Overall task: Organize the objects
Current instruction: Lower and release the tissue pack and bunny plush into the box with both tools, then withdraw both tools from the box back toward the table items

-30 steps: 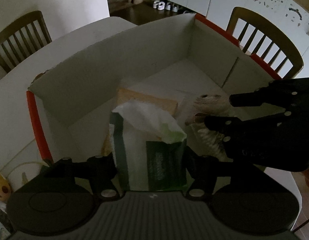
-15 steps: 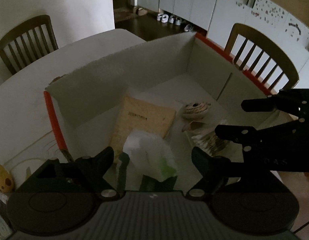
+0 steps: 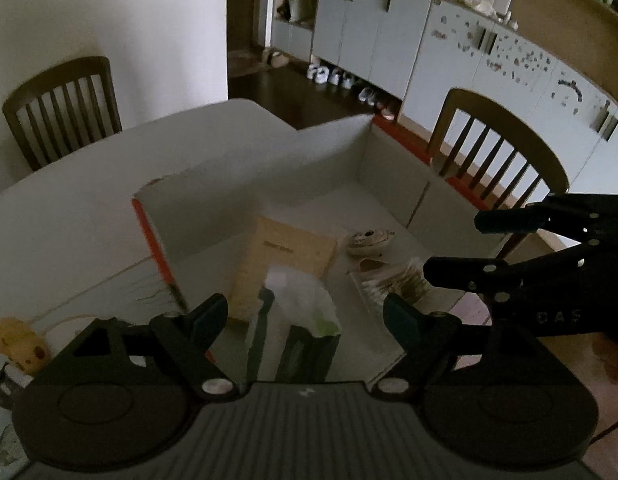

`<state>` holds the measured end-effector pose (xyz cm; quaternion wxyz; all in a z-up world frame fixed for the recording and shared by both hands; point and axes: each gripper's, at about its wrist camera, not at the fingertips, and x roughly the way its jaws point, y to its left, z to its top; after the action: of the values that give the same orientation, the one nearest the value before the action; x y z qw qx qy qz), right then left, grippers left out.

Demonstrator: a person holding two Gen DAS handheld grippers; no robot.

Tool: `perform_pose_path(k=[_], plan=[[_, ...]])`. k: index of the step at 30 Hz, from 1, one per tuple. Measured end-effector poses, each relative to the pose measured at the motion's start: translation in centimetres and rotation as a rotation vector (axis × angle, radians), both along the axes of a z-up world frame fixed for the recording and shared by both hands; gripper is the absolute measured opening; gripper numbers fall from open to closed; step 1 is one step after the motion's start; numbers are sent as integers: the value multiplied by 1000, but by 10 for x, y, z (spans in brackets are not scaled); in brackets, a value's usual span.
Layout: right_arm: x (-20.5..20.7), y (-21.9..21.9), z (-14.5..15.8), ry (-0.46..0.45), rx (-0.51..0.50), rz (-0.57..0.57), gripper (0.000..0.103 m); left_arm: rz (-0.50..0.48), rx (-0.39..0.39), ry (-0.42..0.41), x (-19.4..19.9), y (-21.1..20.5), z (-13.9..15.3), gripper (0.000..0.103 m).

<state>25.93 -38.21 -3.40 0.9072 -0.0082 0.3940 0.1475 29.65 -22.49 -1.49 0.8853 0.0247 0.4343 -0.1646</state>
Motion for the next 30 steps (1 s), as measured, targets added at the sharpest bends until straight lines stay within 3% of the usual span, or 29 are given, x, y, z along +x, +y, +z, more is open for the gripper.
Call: perform_pose_path(k=[4, 7, 11, 30], plan=[[-13, 10, 11, -25, 22, 10, 81, 6, -15, -39, -13, 14, 12, 89], [-21, 16, 17, -46, 31, -2, 91, 12, -32, -64, -24, 27, 18, 101], [-34, 26, 24, -70, 68, -21, 101, 27, -50, -83, -35, 47, 25, 102], [-75, 122, 28, -72, 115, -5, 102, 125, -87, -139, -80, 152, 23, 102]])
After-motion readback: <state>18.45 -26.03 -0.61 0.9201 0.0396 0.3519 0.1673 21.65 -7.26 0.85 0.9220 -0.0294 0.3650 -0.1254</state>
